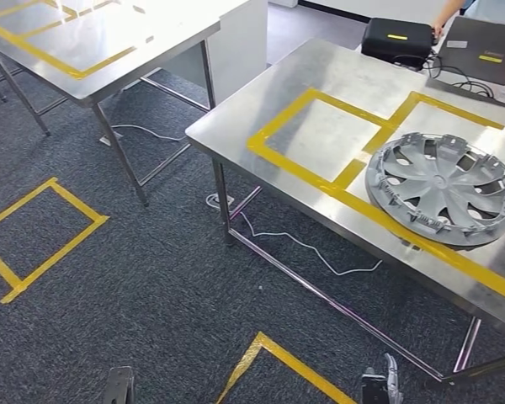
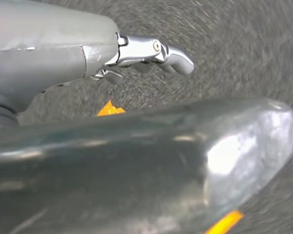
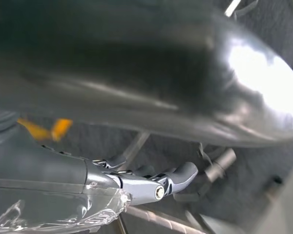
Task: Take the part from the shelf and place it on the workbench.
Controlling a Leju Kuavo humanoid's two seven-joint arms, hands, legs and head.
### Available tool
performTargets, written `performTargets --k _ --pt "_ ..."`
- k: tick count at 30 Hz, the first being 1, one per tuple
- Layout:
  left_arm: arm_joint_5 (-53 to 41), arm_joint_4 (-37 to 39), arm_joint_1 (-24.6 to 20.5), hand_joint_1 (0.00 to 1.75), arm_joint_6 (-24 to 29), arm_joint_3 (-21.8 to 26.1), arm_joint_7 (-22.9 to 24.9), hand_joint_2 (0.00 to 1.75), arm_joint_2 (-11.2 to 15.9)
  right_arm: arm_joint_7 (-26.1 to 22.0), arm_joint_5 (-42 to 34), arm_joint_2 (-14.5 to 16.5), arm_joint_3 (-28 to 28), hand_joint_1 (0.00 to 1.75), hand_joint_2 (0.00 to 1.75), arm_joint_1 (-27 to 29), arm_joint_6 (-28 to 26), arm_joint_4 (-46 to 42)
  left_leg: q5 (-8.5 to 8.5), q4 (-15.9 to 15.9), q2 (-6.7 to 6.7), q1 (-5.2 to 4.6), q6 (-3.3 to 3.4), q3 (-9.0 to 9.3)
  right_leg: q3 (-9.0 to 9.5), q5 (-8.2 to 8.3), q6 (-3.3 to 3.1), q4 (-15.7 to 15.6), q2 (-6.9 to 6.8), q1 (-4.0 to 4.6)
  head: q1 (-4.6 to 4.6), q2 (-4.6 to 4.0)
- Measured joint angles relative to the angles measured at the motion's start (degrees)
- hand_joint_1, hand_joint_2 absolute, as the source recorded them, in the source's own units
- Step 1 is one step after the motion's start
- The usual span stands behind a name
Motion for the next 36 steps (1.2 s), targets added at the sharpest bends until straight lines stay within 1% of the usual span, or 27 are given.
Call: performTargets --k 2,3,4,5,6,8,9,10,12,15,18,19,20,21,22,23,24,25,26,27,29,30,31,33,34,35,36 --pt "3.70 -0.02 -0.18 0.00 -1.62 1.70 -4.16 0.00 -0.01 -0.03 -3.38 0.29 -1.30 0.00 0.00 -0.48 2.65 1.68 -4.81 7.56 2.56 0.09 -0.56 -2.71 -0.77 0.45 -0.06 0.03 -1.84 0.00 -0.39 0.00" --pt "5.89 -0.08 -0.28 0.00 -2.69 2.89 -6.54 0.00 0.03 -0.03 -4.99 0.52 -2.12 0.00 0.00 -0.77 3.46 2.75 -5.73 10.23 3.14 0.18 -0.80 -3.32 -1.03 0.62 0.01 0.06 -2.83 -0.01 -0.44 0.00" --pt "7.61 -0.19 -0.33 0.00 -3.68 4.04 -8.39 0.00 0.08 -0.04 -6.22 0.79 -2.97 0.00 0.00 -1.02 3.90 3.75 -5.46 10.92 3.48 0.28 -0.98 -2.89 -1.15 0.76 0.11 0.09 -3.78 -0.04 -0.46 0.00" --pt "8.99 -0.37 -0.32 0.00 -4.58 5.10 -9.67 0.00 0.16 -0.04 -7.12 1.04 -3.72 0.00 0.00 -1.22 4.19 4.66 -4.31 9.36 3.87 0.39 -1.11 -1.28 -1.19 0.86 0.22 0.16 -4.69 -0.10 -0.51 0.00" --pt "9.58 -0.56 -0.30 0.00 -5.14 5.83 -10.13 0.00 0.22 -0.05 -7.55 1.22 -4.27 0.00 0.00 -1.39 4.33 5.32 -2.80 6.09 4.81 0.46 -1.21 1.21 -1.17 0.88 0.39 0.28 -5.52 -0.13 -0.57 0.00" --pt "9.88 -0.85 -0.41 0.00 -5.62 6.74 -10.20 0.00 0.34 -0.08 -7.82 1.35 -5.05 0.00 0.00 -1.61 4.46 6.30 -0.91 -0.84 7.39 0.25 -1.05 5.99 -1.59 0.72 0.90 0.68 -6.99 0.03 -1.00 0.00" --pt "9.89 -0.92 -0.47 0.00 -5.71 7.10 -10.21 0.00 0.37 -0.09 -7.87 1.37 -5.37 0.00 0.00 -1.72 4.47 6.71 -0.80 -2.92 8.25 0.11 -0.70 7.21 -1.65 0.60 1.18 0.93 -7.63 0.17 -1.12 0.00" --pt "9.90 -0.95 -0.51 0.00 -5.79 7.39 -10.21 0.00 0.39 -0.11 -7.88 1.37 -5.62 0.00 0.00 -1.82 4.48 7.05 -1.07 -3.78 8.32 -0.06 -0.20 7.53 -1.72 0.52 1.42 1.14 -8.25 0.30 -1.21 0.01" --pt "9.90 -0.99 -0.39 0.00 -5.86 7.85 -10.22 0.00 0.42 -0.13 -7.88 1.36 -5.84 0.00 0.00 -2.06 4.50 7.50 -1.32 -4.22 7.11 -0.05 0.91 7.22 -1.52 0.20 1.92 1.49 -8.96 0.25 -1.08 0.01" --pt "9.92 -1.04 -0.31 0.00 -5.88 8.02 -10.22 0.00 0.45 -0.14 -7.87 1.36 -5.87 0.00 0.00 -2.20 4.61 7.76 -1.10 -4.39 5.80 0.16 1.91 7.09 -2.42 -1.50 2.57 3.28 -6.18 -0.08 -0.86 0.00" --pt "9.93 -1.08 -0.37 0.00 -5.88 8.02 -10.22 0.00 0.45 -0.17 -7.87 1.36 -5.90 0.00 0.00 -2.21 4.63 7.84 -1.05 -4.39 5.52 0.17 2.11 7.02 -3.02 -2.42 2.61 4.80 -4.74 -0.15 -0.73 0.01" --pt "9.94 -1.10 -0.43 0.00 -5.88 8.02 -10.22 0.00 0.45 -0.18 -7.87 1.35 -5.94 0.00 0.00 -2.21 4.63 7.91 -0.99 -4.39 5.27 0.16 2.23 6.97 -3.72 -3.21 2.63 6.37 -4.05 -0.18 -0.67 0.01" --pt "9.96 -1.13 -0.50 0.00 -5.88 8.02 -10.22 0.00 0.46 -0.19 -7.88 1.35 -6.06 0.00 0.00 -2.20 4.64 8.10 -0.88 -4.39 4.61 0.12 2.43 6.82 -5.69 -4.86 2.66 10.44 -3.13 -0.20 -0.58 0.01" --pt "10.31 -1.24 -0.48 0.00 -6.51 7.97 -10.22 0.00 0.49 -0.18 -8.11 1.34 -6.28 0.00 0.00 -2.23 5.12 8.38 -0.69 -4.39 3.43 0.06 2.57 6.66 -7.43 -5.48 2.62 13.64 -2.30 -0.22 -0.52 0.01" --pt "11.29 -1.60 -0.35 0.00 -7.89 7.73 -10.22 0.00 0.54 -0.17 -8.51 1.34 -6.57 0.00 0.00 -2.32 6.06 8.74 -0.49 -4.38 2.13 0.00 2.64 6.54 -8.32 -5.07 2.54 14.98 -1.64 -0.23 -0.49 0.00" --pt "13.57 -2.42 -0.05 0.00 -10.26 6.93 -10.22 0.00 0.61 -0.17 -9.04 1.32 -6.99 0.00 0.00 -2.52 7.55 9.26 -0.29 -4.38 0.75 -0.04 2.62 6.45 -8.18 -3.61 2.40 14.11 -0.80 -0.30 -0.46 0.00" --pt "17.36 -3.64 0.41 0.00 -13.47 5.33 -10.22 0.00 0.73 -0.16 -9.64 1.26 -7.51 0.00 0.00 -2.84 9.50 9.91 -0.10 -4.35 -0.37 -0.06 2.43 6.40 -6.37 -1.28 2.22 9.86 0.62 -0.44 -0.45 0.00" --pt "21.87 -5.04 0.88 0.00 -16.45 3.09 -10.22 0.00 0.89 -0.16 -10.03 1.21 -8.05 0.00 0.00 -3.22 11.16 10.67 0.02 -4.22 -1.06 -0.08 2.20 6.23 -4.70 0.07 2.14 5.97 1.94 -0.64 -0.45 0.00" --pt "26.54 -6.40 1.31 0.00 -18.95 0.42 -10.22 0.00 1.11 -0.15 -10.25 1.15 -8.61 0.00 0.00 -3.66 12.46 11.50 0.21 -4.15 -1.67 -0.04 1.90 5.92 -3.57 0.72 2.06 3.49 3.03 -0.76 -0.46 0.00" --pt "30.44 -7.51 1.68 0.00 -20.55 -2.32 -10.23 0.00 1.40 -0.14 -10.35 1.10 -9.11 0.00 0.00 -4.07 13.32 12.30 0.47 -4.10 -2.28 0.03 1.51 5.51 -3.19 0.72 1.96 2.50 3.56 -0.78 -0.47 0.01" --pt "35.07 -9.05 2.35 0.00 -21.49 -7.05 -10.23 0.00 1.93 -0.13 -10.38 1.07 -9.82 0.00 0.00 -4.90 14.21 13.71 0.97 -4.13 -3.34 0.33 0.70 4.76 -3.21 1.02 1.48 2.40 2.44 -0.70 -0.51 0.01" --pt "36.46 -9.58 2.75 0.00 -21.36 -9.21 -10.23 0.00 2.10 -0.13 -10.30 1.06 -10.05 0.00 0.00 -5.35 14.52 14.40 0.71 -3.69 -2.83 0.31 0.39 4.38 -3.27 1.26 1.13 2.30 1.76 -0.73 -0.55 0.01" --pt "37.63 -9.91 3.06 0.00 -21.17 -11.25 -10.23 0.00 2.17 -0.15 -10.11 1.04 -10.21 0.00 0.00 -5.80 14.71 15.14 -0.32 -2.23 -1.62 0.23 0.14 3.59 -3.28 1.48 0.78 2.13 0.99 -0.79 -0.75 0.00" --pt "39.90 -10.02 3.37 0.00 -21.46 -14.66 -10.22 0.00 2.21 -0.19 -9.45 0.97 -10.45 0.00 0.00 -6.49 14.82 16.71 -4.10 4.12 1.69 0.06 -0.25 0.56 -3.35 1.68 0.37 1.94 -0.78 -0.76 -1.12 0.00" --pt "41.22 -9.69 3.36 0.00 -22.14 -15.76 -10.22 0.00 2.27 -0.20 -9.04 0.91 -10.57 0.00 0.00 -6.75 14.82 17.54 -6.00 8.13 2.64 0.12 -0.43 -1.32 -3.44 1.69 0.29 1.94 -1.74 -0.71 -1.28 0.00" --pt "42.64 -9.11 3.36 0.00 -23.09 -16.35 -10.20 0.00 2.38 -0.19 -8.67 0.85 -10.69 0.00 0.00 -7.02 14.82 18.35 -7.10 11.15 3.09 0.22 -0.58 -2.65 -3.52 1.69 0.27 1.94 -2.65 -0.68 -1.28 0.00" --pt "44.14 -8.35 3.43 0.00 -24.16 -16.62 -10.15 0.00 2.59 -0.19 -8.27 0.79 -10.78 0.00 0.00 -7.36 14.82 19.17 -7.17 12.42 3.33 0.33 -0.69 -3.05 -3.59 1.68 0.27 1.95 -3.50 -0.68 -1.29 0.00"
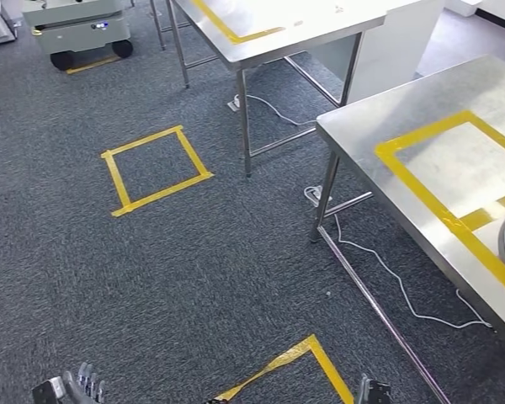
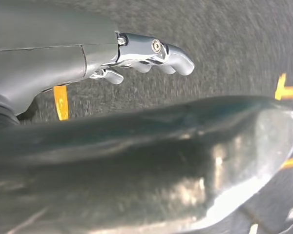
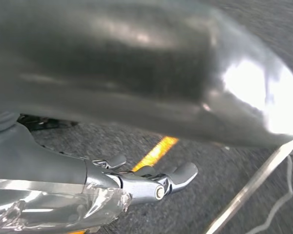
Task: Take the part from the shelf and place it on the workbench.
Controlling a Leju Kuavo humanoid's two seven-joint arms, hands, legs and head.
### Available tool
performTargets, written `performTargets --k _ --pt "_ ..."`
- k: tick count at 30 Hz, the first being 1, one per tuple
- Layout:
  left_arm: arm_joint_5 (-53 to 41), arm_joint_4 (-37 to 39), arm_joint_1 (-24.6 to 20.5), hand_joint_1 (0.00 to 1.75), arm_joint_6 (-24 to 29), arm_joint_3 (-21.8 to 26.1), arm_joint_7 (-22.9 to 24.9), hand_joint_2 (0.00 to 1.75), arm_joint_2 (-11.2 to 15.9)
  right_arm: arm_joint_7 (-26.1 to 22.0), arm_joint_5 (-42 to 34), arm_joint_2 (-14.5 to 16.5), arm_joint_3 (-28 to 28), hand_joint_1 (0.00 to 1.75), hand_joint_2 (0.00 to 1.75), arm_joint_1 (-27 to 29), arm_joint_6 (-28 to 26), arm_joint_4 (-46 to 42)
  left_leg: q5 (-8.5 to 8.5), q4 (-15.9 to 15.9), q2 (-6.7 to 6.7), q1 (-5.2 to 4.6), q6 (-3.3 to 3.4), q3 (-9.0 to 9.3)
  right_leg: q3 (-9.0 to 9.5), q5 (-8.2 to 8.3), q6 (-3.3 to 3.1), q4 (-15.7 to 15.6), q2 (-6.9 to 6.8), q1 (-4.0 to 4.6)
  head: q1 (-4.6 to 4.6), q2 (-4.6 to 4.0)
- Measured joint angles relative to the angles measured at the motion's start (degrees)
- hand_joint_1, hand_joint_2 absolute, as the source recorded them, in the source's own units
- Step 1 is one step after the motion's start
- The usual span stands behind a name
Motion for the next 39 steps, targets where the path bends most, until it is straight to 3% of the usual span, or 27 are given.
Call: performTargets --k 1,2,4,6,8,9,11,13,14,15,16,17,19,21,22,23,24,26,27,29,31,33,34,36,37,39 --pt "1.23 0.75 0.11 0.00 -0.98 0.01 0.05 0.00 0.23 0.00 0.33 -0.04 -0.05 0.00 0.00 -0.38 -0.01 0.75 1.00 -1.04 0.21 0.09 -0.06 0.80 -0.01 -0.01 0.02 0.00 -0.76 -0.02 -0.02 0.00" --pt "2.09 1.37 0.21 0.00 -1.73 0.07 0.11 0.00 0.47 0.00 0.61 -0.05 -0.09 0.00 0.00 -0.75 -0.02 1.41 2.69 -4.05 0.72 0.16 -0.09 2.64 0.04 -0.04 0.09 0.01 -1.48 -0.04 -0.03 0.00" --pt "2.67 2.21 0.17 0.00 -2.54 0.14 0.15 0.00 0.75 0.00 1.05 -0.10 -0.13 0.00 0.00 -1.34 -0.15 2.44 5.68 -12.00 3.31 0.09 -0.03 7.27 0.16 -0.31 0.55 0.23 -2.83 0.19 -0.13 0.00" --pt "2.65 2.86 -0.06 0.00 -2.77 0.14 0.15 0.00 0.83 0.00 1.39 -0.23 -0.20 0.00 0.00 -1.78 -0.38 3.23 6.48 -15.99 4.82 -0.10 0.45 9.33 0.11 -0.61 1.20 0.48 -4.03 0.60 0.07 0.01" --pt "2.42 3.43 0.05 0.00 -2.73 0.13 0.15 0.00 0.89 0.00 1.65 -0.32 -0.26 0.00 0.00 -2.25 -0.54 3.85 6.47 -16.21 3.67 -0.21 1.23 9.10 0.26 -0.76 1.72 0.48 -5.14 0.64 0.40 0.02" --pt "2.26 3.64 0.17 0.00 -2.60 0.14 0.15 0.00 0.95 0.00 1.73 -0.33 -0.27 0.00 0.00 -2.49 -0.58 4.08 6.55 -16.24 3.07 -0.19 1.58 9.02 0.31 -1.13 2.02 0.75 -4.79 0.50 0.48 0.01" --pt "1.75 3.89 0.13 0.00 -2.13 0.16 0.13 0.00 1.10 -0.01 1.84 -0.37 -0.29 0.00 0.00 -2.82 -0.68 4.49 6.80 -16.34 1.79 -0.06 2.30 8.91 -1.23 -3.54 2.48 4.29 -1.94 0.22 0.60 0.01" --pt "1.22 4.08 -0.08 0.00 -1.60 0.16 0.12 0.00 1.19 -0.01 1.89 -0.44 -0.32 0.00 0.00 -2.89 -0.80 4.96 6.96 -16.34 0.36 -0.11 2.76 8.70 -4.93 -7.37 2.56 12.21 1.14 0.17 0.86 0.01" --pt "1.03 4.19 -0.13 0.00 -1.35 0.15 0.10 0.00 1.20 0.00 1.91 -0.47 -0.34 0.00 0.00 -2.87 -0.88 5.17 7.02 -16.34 -0.42 -0.18 2.89 8.61 -6.77 -8.61 2.49 15.84 1.71 0.22 0.95 0.01" --pt "0.84 4.29 -0.11 0.00 -1.08 0.14 0.09 0.00 1.22 0.01 1.94 -0.49 -0.35 0.00 0.00 -2.88 -0.96 5.35 7.08 -16.33 -1.23 -0.26 2.96 8.56 -7.87 -8.84 2.37 17.76 1.94 0.27 1.02 0.01" --pt "0.66 4.38 -0.07 0.00 -0.81 0.13 0.06 0.00 1.24 0.02 1.96 -0.50 -0.36 0.00 0.00 -2.90 -1.01 5.49 7.14 -16.32 -2.05 -0.31 2.97 8.55 -7.87 -7.89 2.18 17.35 2.11 0.30 1.05 0.01" --pt "0.44 4.43 -0.05 0.00 -0.55 0.13 0.02 0.00 1.26 0.02 1.96 -0.51 -0.37 0.00 0.00 -2.95 -1.05 5.58 7.21 -16.31 -2.91 -0.34 2.93 8.57 -6.72 -5.99 1.94 14.68 2.43 0.31 1.06 0.01" --pt "0.05 4.49 -0.10 0.00 -0.15 0.13 -0.04 0.00 1.28 0.03 1.96 -0.56 -0.39 0.00 0.00 -3.04 -1.06 5.68 7.38 -16.22 -4.53 -0.35 2.68 8.52 -2.91 -2.05 1.43 6.42 5.18 0.14 1.11 0.00" --pt "-0.16 4.50 -0.21 0.00 0.03 0.13 -0.04 0.00 1.25 0.03 1.94 -0.61 -0.43 0.00 0.00 -3.09 -1.04 5.77 7.64 -16.13 -5.89 -0.19 2.14 8.11 -0.65 -0.70 1.24 1.59 7.75 0.03 1.16 0.01" --pt "-0.22 4.52 -0.19 0.00 0.08 0.12 -0.05 0.00 1.24 0.04 1.94 -0.63 -0.46 0.00 0.00 -3.10 -1.03 5.81 7.85 -16.12 -6.53 -0.05 1.75 7.81 -0.44 -0.83 1.15 1.12 8.04 0.10 1.16 0.01" --pt "-0.32 4.53 -0.10 0.00 0.11 0.11 -0.05 0.00 1.24 0.04 1.95 -0.64 -0.50 0.00 0.00 -3.11 -1.03 5.82 8.11 -16.23 -7.21 0.17 1.31 7.53 -0.36 -0.66 0.99 1.02 7.38 0.23 1.15 0.01" --pt "-0.41 4.54 0.01 0.00 0.15 0.11 -0.06 0.00 1.24 0.04 2.01 -0.66 -0.54 0.00 0.00 -3.12 -1.04 5.82 8.10 -16.12 -6.92 0.26 1.00 7.25 -0.22 -0.41 0.68 0.81 6.64 0.26 1.15 0.01" --pt "-0.56 4.55 0.07 0.00 0.24 0.11 -0.06 0.00 1.24 0.01 2.25 -0.67 -0.62 0.00 0.00 -3.12 -1.05 5.82 6.39 -13.75 -4.18 0.13 0.52 5.91 -0.07 0.10 0.07 0.23 4.94 0.17 0.84 0.01" --pt "-0.62 4.55 -0.03 0.00 0.27 0.11 -0.06 0.00 1.23 -0.01 2.40 -0.68 -0.64 0.00 0.00 -3.06 -1.06 5.82 4.58 -10.88 -2.21 0.07 0.36 4.55 -0.01 0.20 -0.11 0.06 3.97 0.16 0.69 0.00" --pt "-0.76 4.57 -0.21 0.00 0.27 0.10 -0.06 0.00 1.14 -0.02 2.64 -0.71 -0.66 0.00 0.00 -2.89 -1.07 5.85 1.03 -3.47 -0.39 0.14 -0.19 1.05 -0.07 0.16 -0.28 0.03 1.95 0.24 0.48 0.00" --pt "-0.84 4.57 -0.13 0.00 0.29 0.10 -0.07 0.00 1.07 -0.02 2.82 -0.76 -0.66 0.00 0.00 -2.90 -1.13 5.89 0.71 -0.51 0.08 0.39 -0.64 -0.11 -0.12 0.07 -0.27 0.04 0.03 0.21 0.47 0.00" --pt "-0.92 4.56 -0.02 0.00 0.35 0.12 -0.07 0.00 1.06 -0.02 3.01 -0.78 -0.67 0.00 0.00 -2.97 -1.40 5.90 3.84 -5.74 1.24 0.63 -1.00 3.08 0.00 -0.11 0.01 0.11 -1.54 0.09 0.46 0.00" --pt "-1.00 4.55 -0.08 0.00 0.38 0.13 -0.06 0.00 1.01 -0.02 3.13 -0.79 -0.68 0.00 0.00 -2.96 -1.58 5.89 5.30 -9.73 2.76 0.64 -1.20 5.45 0.04 -0.31 0.30 0.22 -2.20 0.14 0.38 0.00" --pt "-1.21 4.55 -0.32 0.00 0.43 0.12 -0.06 0.00 0.86 -0.02 3.38 -0.85 -0.68 0.00 0.00 -2.96 -1.89 5.89 6.67 -15.06 4.63 0.53 -0.67 8.50 -0.05 -0.86 0.99 0.59 -3.41 0.42 0.41 0.01" --pt "-1.28 4.55 -0.38 0.00 0.45 0.11 -0.06 0.00 0.79 -0.02 3.46 -0.88 -0.68 0.00 0.00 -2.99 -2.02 5.89 6.60 -15.87 4.74 0.39 -0.19 8.88 0.10 -1.04 1.30 0.67 -3.97 0.56 0.53 0.01" --pt "-1.34 4.55 -0.22 0.00 0.55 0.11 -0.06 0.00 0.79 -0.02 3.51 -0.90 -0.68 0.00 0.00 -3.16 -2.24 5.89 6.69 -15.98 3.34 0.26 0.96 8.68 0.52 -1.24 1.86 0.63 -4.74 0.39 0.87 0.01"
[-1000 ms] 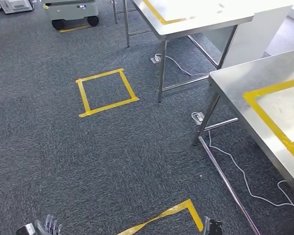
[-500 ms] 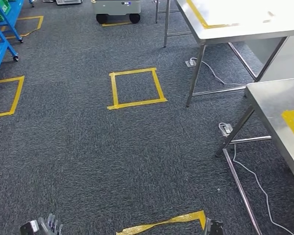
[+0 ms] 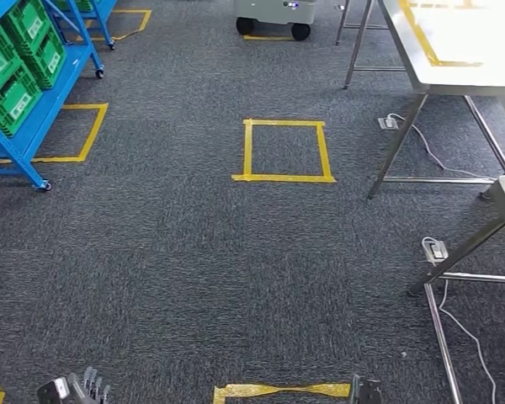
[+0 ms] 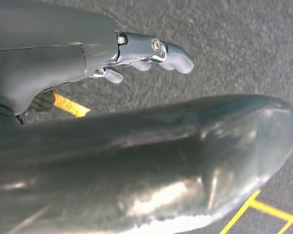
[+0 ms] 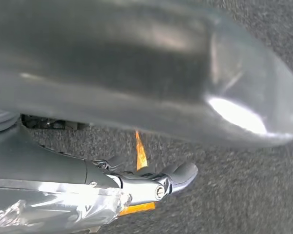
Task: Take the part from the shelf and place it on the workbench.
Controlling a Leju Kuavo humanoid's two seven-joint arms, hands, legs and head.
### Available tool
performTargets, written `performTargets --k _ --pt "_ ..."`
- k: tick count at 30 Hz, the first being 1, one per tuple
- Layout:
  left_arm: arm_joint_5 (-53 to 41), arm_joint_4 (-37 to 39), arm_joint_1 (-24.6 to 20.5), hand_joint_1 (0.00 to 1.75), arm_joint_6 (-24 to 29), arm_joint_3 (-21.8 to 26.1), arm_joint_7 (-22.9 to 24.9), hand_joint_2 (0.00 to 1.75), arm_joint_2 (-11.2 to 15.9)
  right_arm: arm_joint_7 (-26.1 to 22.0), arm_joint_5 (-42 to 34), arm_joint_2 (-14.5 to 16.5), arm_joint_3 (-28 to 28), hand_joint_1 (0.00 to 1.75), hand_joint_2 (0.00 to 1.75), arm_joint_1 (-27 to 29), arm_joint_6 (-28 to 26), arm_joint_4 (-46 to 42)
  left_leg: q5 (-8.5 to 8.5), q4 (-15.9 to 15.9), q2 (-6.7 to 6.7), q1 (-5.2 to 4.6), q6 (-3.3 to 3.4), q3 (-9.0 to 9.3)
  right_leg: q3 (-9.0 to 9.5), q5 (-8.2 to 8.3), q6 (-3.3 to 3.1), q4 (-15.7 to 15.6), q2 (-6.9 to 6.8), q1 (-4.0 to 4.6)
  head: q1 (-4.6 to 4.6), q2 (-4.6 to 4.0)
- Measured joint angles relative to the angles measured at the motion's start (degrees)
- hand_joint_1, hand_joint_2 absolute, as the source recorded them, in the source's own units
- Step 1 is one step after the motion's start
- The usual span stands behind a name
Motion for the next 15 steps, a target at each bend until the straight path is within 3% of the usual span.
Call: performTargets --k 2,4,6,7,8,9,11,13,15 --pt "0.01 0.00 0.15 0.00 0.09 0.02 0.00 0.00 0.04 -0.02 0.01 0.01 0.00 0.00 0.00 -0.13 -0.13 0.00 0.25 -0.09 -1.24 0.07 0.78 -0.08 -0.69 -1.59 0.53 2.03 2.18 -0.35 0.16 0.00" --pt "0.00 0.00 0.07 0.00 0.09 0.02 0.00 0.00 0.02 -0.04 0.01 0.00 0.00 0.00 0.00 -0.06 -0.19 0.00 0.38 -0.13 -2.57 0.07 1.35 -0.17 -3.92 -5.27 0.71 9.07 5.52 -0.48 0.49 0.00" --pt "-0.02 0.00 0.03 0.00 0.10 0.02 0.00 0.00 0.01 -0.02 0.00 -0.01 0.00 0.00 0.00 0.11 -0.25 0.00 0.44 -0.12 -4.11 -0.11 1.64 -0.26 -7.80 -7.85 0.56 16.59 6.59 -0.42 0.69 0.00" --pt "-0.03 0.00 0.08 0.00 0.13 0.02 0.00 0.00 0.03 -0.01 0.00 -0.01 0.00 0.00 0.00 0.15 -0.28 0.00 0.46 -0.11 -4.91 -0.18 1.67 -0.26 -8.62 -7.61 0.41 17.75 6.71 -0.39 0.74 -0.01" --pt "-0.04 0.00 0.12 0.00 0.17 0.02 0.00 0.00 0.04 0.00 0.00 -0.01 0.00 0.00 0.00 0.16 -0.34 -0.01 0.50 -0.10 -5.78 -0.22 1.67 -0.24 -8.27 -6.21 0.21 16.44 6.90 -0.37 0.74 -0.01" --pt "-0.06 0.00 0.14 0.00 0.21 0.02 0.00 0.00 0.04 0.00 0.00 -0.01 0.00 0.00 0.00 0.15 -0.42 -0.01 0.54 -0.10 -6.67 -0.21 1.62 -0.20 -6.80 -4.03 -0.02 12.99 7.44 -0.37 0.75 -0.01" --pt "-0.12 0.00 0.11 0.00 0.28 0.02 0.00 0.00 -0.02 -0.01 0.00 -0.01 0.00 0.00 0.00 0.12 -0.56 -0.02 0.67 0.00 -8.35 -0.18 1.35 -0.26 -3.10 -0.45 -0.34 4.73 10.13 -0.55 0.76 -0.01" --pt "-0.16 0.00 0.13 0.00 0.31 0.02 0.00 0.00 -0.06 -0.01 -0.01 -0.01 0.00 0.00 0.00 0.07 -0.64 -0.02 0.90 0.00 -9.61 -0.05 0.75 -0.58 -1.37 0.40 -0.46 1.01 11.85 -0.54 0.76 -0.01" --pt "-0.17 0.00 0.37 0.00 0.37 0.02 0.00 0.00 -0.04 -0.01 -0.02 0.01 0.00 0.00 0.00 0.02 -0.73 -0.09 1.28 -0.21 -10.68 0.25 -0.06 -0.99 -1.07 0.65 -0.89 0.68 10.89 -0.35 0.76 -0.01"
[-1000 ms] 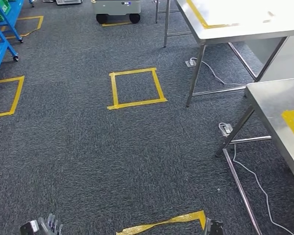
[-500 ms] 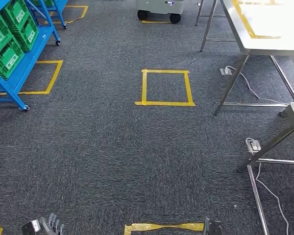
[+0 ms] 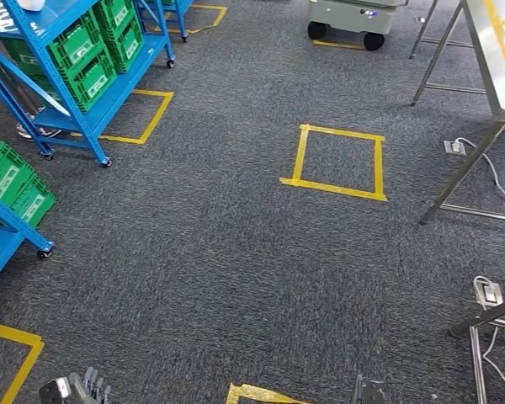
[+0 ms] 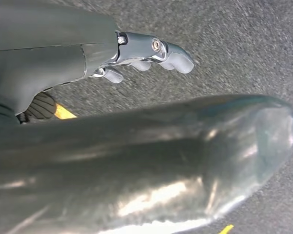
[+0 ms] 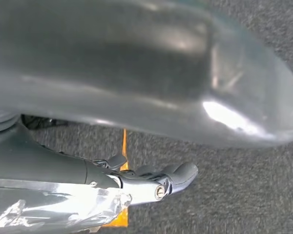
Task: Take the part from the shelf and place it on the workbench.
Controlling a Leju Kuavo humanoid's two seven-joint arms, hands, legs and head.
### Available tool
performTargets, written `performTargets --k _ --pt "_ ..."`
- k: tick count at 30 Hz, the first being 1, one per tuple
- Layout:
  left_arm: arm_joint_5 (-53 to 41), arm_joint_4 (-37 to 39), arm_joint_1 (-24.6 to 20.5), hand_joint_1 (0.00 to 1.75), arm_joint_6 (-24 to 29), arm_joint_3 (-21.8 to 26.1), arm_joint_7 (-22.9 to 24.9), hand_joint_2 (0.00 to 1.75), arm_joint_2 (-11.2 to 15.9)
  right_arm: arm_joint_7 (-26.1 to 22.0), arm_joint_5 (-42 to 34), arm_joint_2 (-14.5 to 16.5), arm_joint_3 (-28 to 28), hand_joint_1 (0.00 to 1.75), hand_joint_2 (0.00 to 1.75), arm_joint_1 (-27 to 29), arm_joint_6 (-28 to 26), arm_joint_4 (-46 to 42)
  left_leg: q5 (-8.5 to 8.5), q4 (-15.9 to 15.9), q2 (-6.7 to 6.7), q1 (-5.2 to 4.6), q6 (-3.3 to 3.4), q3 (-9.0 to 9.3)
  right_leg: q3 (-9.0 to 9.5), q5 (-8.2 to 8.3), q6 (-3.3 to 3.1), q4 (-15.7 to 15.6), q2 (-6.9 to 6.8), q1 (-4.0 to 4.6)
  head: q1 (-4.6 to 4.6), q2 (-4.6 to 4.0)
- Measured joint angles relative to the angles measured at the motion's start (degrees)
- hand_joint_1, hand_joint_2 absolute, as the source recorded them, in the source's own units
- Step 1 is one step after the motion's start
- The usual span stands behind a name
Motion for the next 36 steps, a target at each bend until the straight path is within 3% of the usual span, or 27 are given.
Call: performTargets --k 1,3,5,7,8,9,11,13,15,17,18,20,21,22,23,25,27,29,31,33,35,36 --pt "0.00 0.00 0.12 0.00 0.03 0.00 0.00 0.00 0.02 -0.01 0.00 0.02 0.00 0.00 0.00 -0.02 -0.04 -0.05 -0.20 0.22 0.43 0.02 -0.30 -0.29 0.14 0.27 -0.37 -0.23 -0.68 0.01 -0.03 0.00" --pt "-0.01 0.00 0.08 0.00 0.10 0.00 0.00 0.00 0.04 -0.04 0.02 0.05 0.00 0.00 0.00 0.05 -0.06 -0.16 -2.55 3.50 3.28 -0.18 -0.70 -2.02 0.20 0.77 -1.00 -0.79 -2.31 -0.08 -0.39 0.00" --pt "-0.06 0.00 -0.11 0.00 0.12 -0.01 0.00 0.00 -0.02 -0.06 0.01 0.04 0.00 0.00 0.00 0.25 -0.08 -0.19 -6.49 10.80 6.38 -0.34 -1.00 -5.43 0.16 0.80 -1.27 -0.89 -4.13 0.11 -0.71 0.00" --pt "-0.15 0.00 -0.11 0.00 0.10 -0.02 0.00 0.00 -0.07 -0.06 -0.01 0.04 0.00 0.00 0.00 0.32 -0.14 -0.19 -7.96 15.82 7.28 -0.25 -1.30 -7.61 0.14 0.70 -1.34 -0.88 -6.01 0.19 -0.73 0.00" --pt "-0.18 -0.01 -0.07 0.00 0.09 -0.01 0.00 0.00 -0.05 -0.06 -0.02 0.04 0.00 0.00 0.00 0.28 -0.18 -0.19 -7.09 15.32 7.54 -0.21 -1.42 -7.19 0.17 0.64 -1.30 -0.87 -6.84 0.17 -0.74 0.00" --pt "-0.18 -0.03 -0.04 0.00 0.07 -0.01 0.00 0.00 0.00 -0.06 -0.03 0.04 0.00 0.00 0.00 0.24 -0.22 -0.19 -5.38 12.60 8.01 -0.17 -1.51 -5.61 0.27 0.54 -1.18 -0.87 -7.61 0.11 -0.75 0.00" --pt "-0.18 -0.07 -0.13 0.00 0.03 0.00 0.00 0.00 0.02 -0.07 -0.05 0.04 0.00 0.00 0.00 0.20 -0.27 -0.20 -2.07 4.72 10.57 -0.24 -1.57 -1.17 0.52 0.14 -0.66 -0.65 -8.96 0.28 -0.89 0.00" --pt "-0.18 -0.09 -0.29 0.00 -0.06 -0.01 0.00 0.00 -0.08 -0.07 -0.06 0.03 0.00 0.00 0.00 0.18 -0.35 -0.21 -1.12 0.44 12.17 -0.40 -0.96 1.14 0.66 -0.37 -0.10 -0.42 -10.11 0.70 -0.78 0.01" --pt "-0.18 -0.10 -0.22 0.00 -0.10 -0.01 0.00 0.00 -0.08 -0.06 -0.07 0.02 0.00 0.00 0.00 0.06 -0.41 -0.22 -1.26 0.14 11.14 -0.52 0.01 1.11 1.06 -0.67 0.30 -0.45 -11.13 0.75 -0.40 0.01" --pt "-0.17 -0.12 -0.08 0.00 -0.10 0.01 0.00 0.00 -0.01 -0.07 -0.07 0.02 0.01 0.00 0.00 -0.08 -0.42 -0.23 -1.13 0.08 9.89 -0.44 0.71 1.07 0.94 -1.72 0.90 0.60 -9.46 0.42 -0.20 0.00" --pt "-0.16 -0.14 -0.14 0.00 -0.10 0.02 0.00 0.00 0.01 -0.07 -0.07 0.02 0.02 0.00 0.00 -0.07 -0.42 -0.24 -1.00 0.04 9.21 -0.33 1.09 1.05 0.02 -3.11 1.17 2.75 -7.80 0.26 -0.13 0.00" --pt "-0.16 -0.17 -0.30 0.00 -0.10 0.02 0.00 0.00 -0.02 -0.07 -0.08 0.01 0.02 0.00 0.00 0.06 -0.45 -0.24 -0.88 0.04 7.74 -0.30 1.60 0.96 -3.51 -6.89 1.36 10.40 -4.90 0.16 0.07 0.00" --pt "-0.16 -0.17 -0.33 0.00 -0.10 0.01 0.00 0.00 -0.03 -0.07 -0.08 0.01 0.02 0.00 0.00 0.13 -0.47 -0.23 -0.84 0.05 6.94 -0.34 1.74 0.91 -5.48 -8.28 1.33 14.29 -4.45 0.17 0.13 0.00" --pt "-0.16 -0.17 -0.29 0.00 -0.09 0.01 0.00 0.00 -0.02 -0.06 -0.08 0.00 0.02 0.00 0.00 0.15 -0.49 -0.23 -0.81 0.06 6.11 -0.37 1.77 0.91 -6.80 -8.61 1.25 16.56 -4.28 0.18 0.17 0.00" --pt "-0.16 -0.17 -0.23 0.00 -0.09 0.01 0.00 0.00 0.01 -0.06 -0.07 0.00 0.02 0.00 0.00 0.15 -0.51 -0.23 -0.79 0.07 5.26 -0.39 1.76 0.93 -7.09 -7.74 1.12 16.54 -4.19 0.17 0.18 0.00" --pt "-0.16 -0.17 -0.18 0.00 -0.08 0.02 0.00 0.00 0.03 -0.06 -0.05 0.00 0.02 0.00 0.00 0.09 -0.53 -0.23 -0.70 0.10 3.46 -0.32 1.63 1.01 -4.62 -3.47 0.77 10.27 -3.14 0.09 0.19 0.00" --pt "-0.16 -0.18 -0.23 0.00 -0.08 0.02 0.00 0.00 -0.01 -0.05 -0.03 0.01 0.03 0.00 0.00 -0.02 -0.55 -0.22 -0.52 0.18 1.86 -0.27 1.20 0.84 -1.42 -0.54 0.61 2.98 0.07 -0.22 0.17 0.01" --pt "-0.16 -0.20 -0.19 0.00 -0.08 0.02 0.00 0.00 -0.02 -0.02 -0.03 0.01 0.04 0.00 0.00 -0.12 -0.57 -0.22 -0.16 0.13 0.62 -0.10 0.42 0.36 -0.33 -0.16 0.49 0.60 1.70 -0.24 0.14 0.01" --pt "-0.16 -0.22 0.01 0.00 -0.02 0.02 0.00 0.00 0.02 -0.01 -0.02 0.03 0.04 0.00 0.00 -0.18 -0.62 -0.22 0.24 -0.08 -0.32 0.17 -0.43 -0.10 -0.24 0.28 -0.10 0.36 0.30 -0.12 0.13 0.00" --pt "-0.18 -0.22 0.09 0.00 0.07 0.01 0.00 0.00 0.06 -0.04 0.01 0.05 0.04 0.00 0.00 -0.30 -0.68 -0.22 -1.12 1.62 1.79 -0.05 -0.98 -1.13 -0.19 0.76 -0.89 -0.16 -1.33 -0.23 -0.26 0.00" --pt "-0.21 -0.22 -0.11 0.00 0.15 -0.01 0.00 0.00 0.02 -0.06 0.03 0.04 0.05 0.00 0.00 -0.27 -0.78 -0.21 -4.99 7.97 5.60 -0.33 -1.28 -4.06 -0.24 0.95 -1.30 -0.43 -3.22 -0.10 -0.79 0.00" --pt "-0.25 -0.22 -0.19 0.00 0.18 -0.01 0.00 0.00 -0.02 -0.07 0.04 0.03 0.05 0.00 0.00 -0.20 -0.87 -0.20 -6.86 11.94 6.67 -0.32 -1.40 -5.86 -0.31 0.96 -1.37 -0.42 -4.26 0.01 -0.93 0.00"
